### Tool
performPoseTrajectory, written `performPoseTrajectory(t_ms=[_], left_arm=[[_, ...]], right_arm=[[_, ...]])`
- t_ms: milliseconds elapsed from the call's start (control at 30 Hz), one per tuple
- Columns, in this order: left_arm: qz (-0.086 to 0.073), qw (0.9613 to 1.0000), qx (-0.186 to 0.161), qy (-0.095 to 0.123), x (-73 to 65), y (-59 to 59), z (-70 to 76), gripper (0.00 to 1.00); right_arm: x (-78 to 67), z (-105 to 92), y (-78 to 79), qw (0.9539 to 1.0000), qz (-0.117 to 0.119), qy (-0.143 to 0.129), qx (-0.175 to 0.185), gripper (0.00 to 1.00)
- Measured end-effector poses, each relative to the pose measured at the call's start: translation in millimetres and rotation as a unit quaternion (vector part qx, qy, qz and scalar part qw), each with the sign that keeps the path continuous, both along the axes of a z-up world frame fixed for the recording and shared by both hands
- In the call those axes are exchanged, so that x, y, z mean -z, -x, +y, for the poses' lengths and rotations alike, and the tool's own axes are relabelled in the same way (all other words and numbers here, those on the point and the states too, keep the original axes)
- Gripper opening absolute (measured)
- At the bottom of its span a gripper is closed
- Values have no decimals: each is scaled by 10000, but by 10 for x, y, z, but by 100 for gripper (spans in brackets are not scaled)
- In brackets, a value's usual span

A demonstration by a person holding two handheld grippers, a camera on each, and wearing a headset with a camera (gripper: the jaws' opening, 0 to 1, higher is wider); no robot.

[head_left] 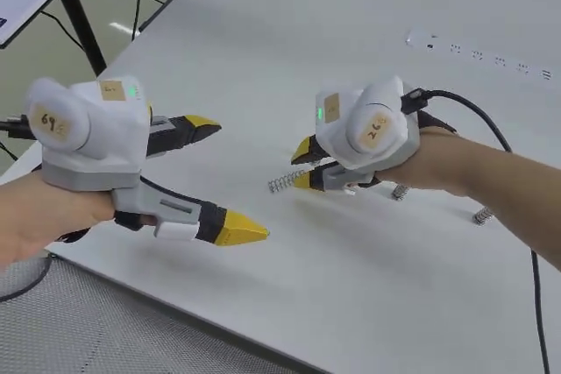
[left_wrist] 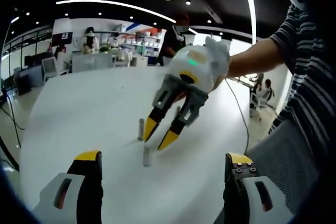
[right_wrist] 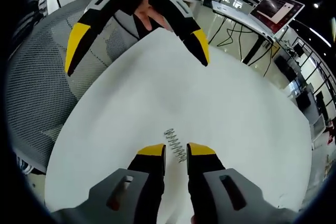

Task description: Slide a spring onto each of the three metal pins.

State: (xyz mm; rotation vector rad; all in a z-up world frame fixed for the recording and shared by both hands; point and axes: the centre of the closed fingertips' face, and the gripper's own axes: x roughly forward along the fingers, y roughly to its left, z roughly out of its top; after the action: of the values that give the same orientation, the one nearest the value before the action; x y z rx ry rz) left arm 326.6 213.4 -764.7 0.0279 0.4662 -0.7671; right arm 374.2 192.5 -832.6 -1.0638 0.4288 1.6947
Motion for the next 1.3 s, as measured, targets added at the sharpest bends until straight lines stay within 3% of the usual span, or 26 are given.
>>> performPoseTrajectory(t_ms=[267,667,833,1300], left_arm=[[19,10000,-15,24,-17,1,22,94],[80,9999,-60,18,21,13,39,94],[92,10000,-37,-2,26,9,32,94],[96,9997,202,-26,20,-45,-135,93]], right_arm=[[175,15,-53,9984,316,-48,460,13],[302,-85,-1,9988,272,188,355,8],[301,-100,-8,9973,384,168,595,8],[-47,-294,5,9936,495,-230,984,7]])
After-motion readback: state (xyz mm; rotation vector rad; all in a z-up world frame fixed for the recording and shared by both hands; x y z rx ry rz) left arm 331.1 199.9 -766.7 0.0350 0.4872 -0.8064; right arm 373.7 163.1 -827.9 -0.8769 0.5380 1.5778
